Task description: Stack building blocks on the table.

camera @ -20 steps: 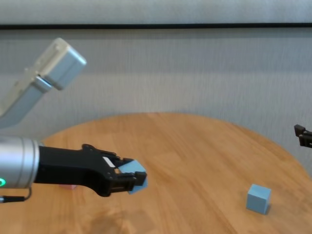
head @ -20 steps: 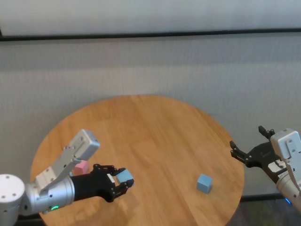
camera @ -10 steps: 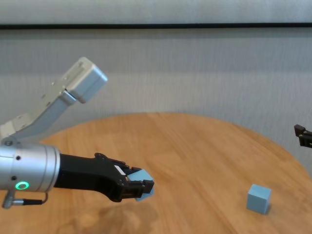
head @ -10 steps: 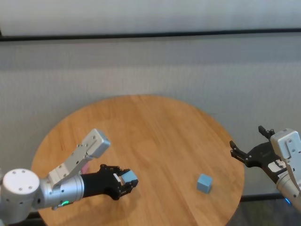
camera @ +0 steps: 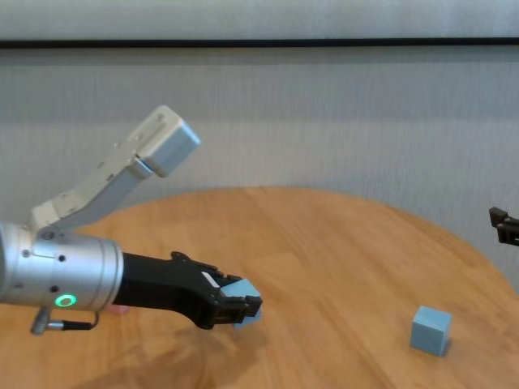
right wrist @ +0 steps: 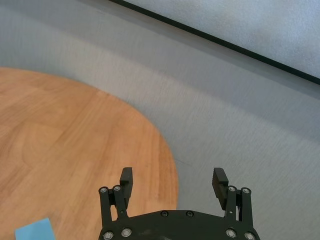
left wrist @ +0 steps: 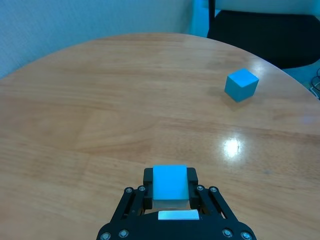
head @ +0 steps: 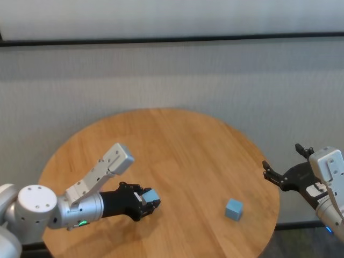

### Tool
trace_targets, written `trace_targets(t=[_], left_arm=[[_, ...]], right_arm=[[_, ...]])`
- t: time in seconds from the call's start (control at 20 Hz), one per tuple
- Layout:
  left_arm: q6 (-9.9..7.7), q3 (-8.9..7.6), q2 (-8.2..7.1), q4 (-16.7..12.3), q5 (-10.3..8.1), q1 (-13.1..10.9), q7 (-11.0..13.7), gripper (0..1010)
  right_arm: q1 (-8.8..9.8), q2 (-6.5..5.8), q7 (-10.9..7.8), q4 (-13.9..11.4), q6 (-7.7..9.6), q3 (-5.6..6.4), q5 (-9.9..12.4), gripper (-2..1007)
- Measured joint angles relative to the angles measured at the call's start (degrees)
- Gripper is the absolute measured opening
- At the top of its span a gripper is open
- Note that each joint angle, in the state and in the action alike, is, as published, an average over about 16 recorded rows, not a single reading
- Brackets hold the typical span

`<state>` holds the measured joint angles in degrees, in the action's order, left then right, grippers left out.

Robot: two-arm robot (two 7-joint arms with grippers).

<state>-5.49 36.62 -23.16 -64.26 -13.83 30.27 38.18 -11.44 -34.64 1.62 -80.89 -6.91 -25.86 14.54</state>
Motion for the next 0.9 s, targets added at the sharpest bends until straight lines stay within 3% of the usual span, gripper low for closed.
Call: trace_targets(t=[0.4, 0.9], left_arm=[[1.4, 1.31, 2.24, 4.6, 2.28, 2.5, 0.6, 393], [1.88, 1.98, 2.79, 5.9, 3.45, 3.3, 0.8, 463]], right_arm=[[0.0, 0.0, 0.0, 0.0, 0.0, 0.0, 0.0, 1001], [0.0, 0.0, 0.0, 0.0, 0.0, 0.0, 0.0, 1001]])
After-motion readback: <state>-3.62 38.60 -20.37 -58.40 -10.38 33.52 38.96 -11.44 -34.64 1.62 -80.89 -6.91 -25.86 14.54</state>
